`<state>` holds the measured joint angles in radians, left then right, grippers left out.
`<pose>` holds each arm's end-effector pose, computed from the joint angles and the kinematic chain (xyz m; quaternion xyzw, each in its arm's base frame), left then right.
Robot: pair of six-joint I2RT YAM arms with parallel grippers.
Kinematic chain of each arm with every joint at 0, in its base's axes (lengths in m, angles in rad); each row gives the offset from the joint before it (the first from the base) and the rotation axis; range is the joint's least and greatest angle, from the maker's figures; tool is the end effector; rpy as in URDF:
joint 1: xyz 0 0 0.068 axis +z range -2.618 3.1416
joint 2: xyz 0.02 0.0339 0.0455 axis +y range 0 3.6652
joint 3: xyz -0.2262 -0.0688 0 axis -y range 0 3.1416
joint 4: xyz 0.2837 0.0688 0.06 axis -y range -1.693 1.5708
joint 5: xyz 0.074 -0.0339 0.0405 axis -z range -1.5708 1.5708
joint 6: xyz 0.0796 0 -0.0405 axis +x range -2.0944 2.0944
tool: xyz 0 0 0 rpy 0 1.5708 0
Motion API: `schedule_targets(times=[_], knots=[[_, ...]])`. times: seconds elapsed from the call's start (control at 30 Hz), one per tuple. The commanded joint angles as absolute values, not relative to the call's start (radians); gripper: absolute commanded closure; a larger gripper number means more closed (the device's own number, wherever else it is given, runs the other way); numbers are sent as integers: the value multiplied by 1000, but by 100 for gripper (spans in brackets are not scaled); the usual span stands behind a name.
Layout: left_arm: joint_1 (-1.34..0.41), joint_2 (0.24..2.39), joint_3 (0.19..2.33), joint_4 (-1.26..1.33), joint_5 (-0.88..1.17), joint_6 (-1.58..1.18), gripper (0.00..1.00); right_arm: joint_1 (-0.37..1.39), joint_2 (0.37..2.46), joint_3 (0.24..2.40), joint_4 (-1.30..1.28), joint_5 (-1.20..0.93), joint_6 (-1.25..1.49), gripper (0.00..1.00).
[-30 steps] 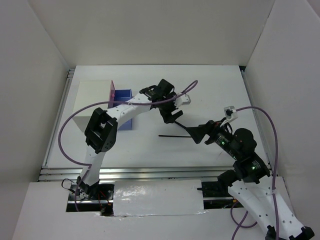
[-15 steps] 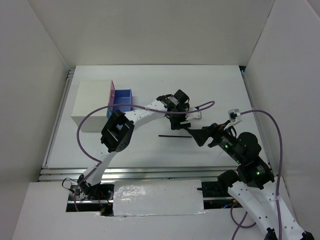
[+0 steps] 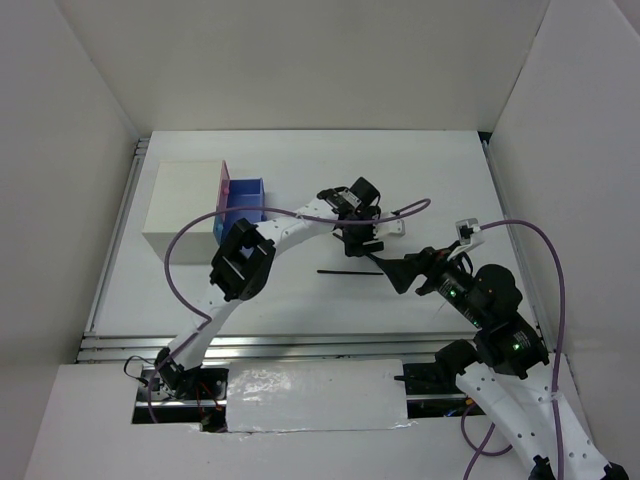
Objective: Organize the makeup
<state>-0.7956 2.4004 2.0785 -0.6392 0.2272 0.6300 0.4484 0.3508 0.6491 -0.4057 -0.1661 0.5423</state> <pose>0.3803 -0.4138 0.1091 0.6455 0.6948 -0.1324 0.2882 0.1860 0.1041 0.3156 -0.0206 0.7433 0.3708 0.5565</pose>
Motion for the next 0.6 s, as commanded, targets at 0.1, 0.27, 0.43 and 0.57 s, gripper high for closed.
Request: schedule_targets(times=[0.1, 0.27, 0.43, 0.57], knots=[[-796, 2434, 2125, -672, 281, 655, 27, 453, 333, 675, -402, -147, 520, 0], [-796, 2453, 2138, -670, 282, 644, 34, 453, 331, 675, -403, -144, 515, 0], [-796, 2500, 2197, -695, 279, 624, 37, 451, 325, 676, -411, -133, 511, 0], [-795, 2529, 2223, -704, 285, 611, 40, 453, 321, 676, -414, -121, 509, 0]])
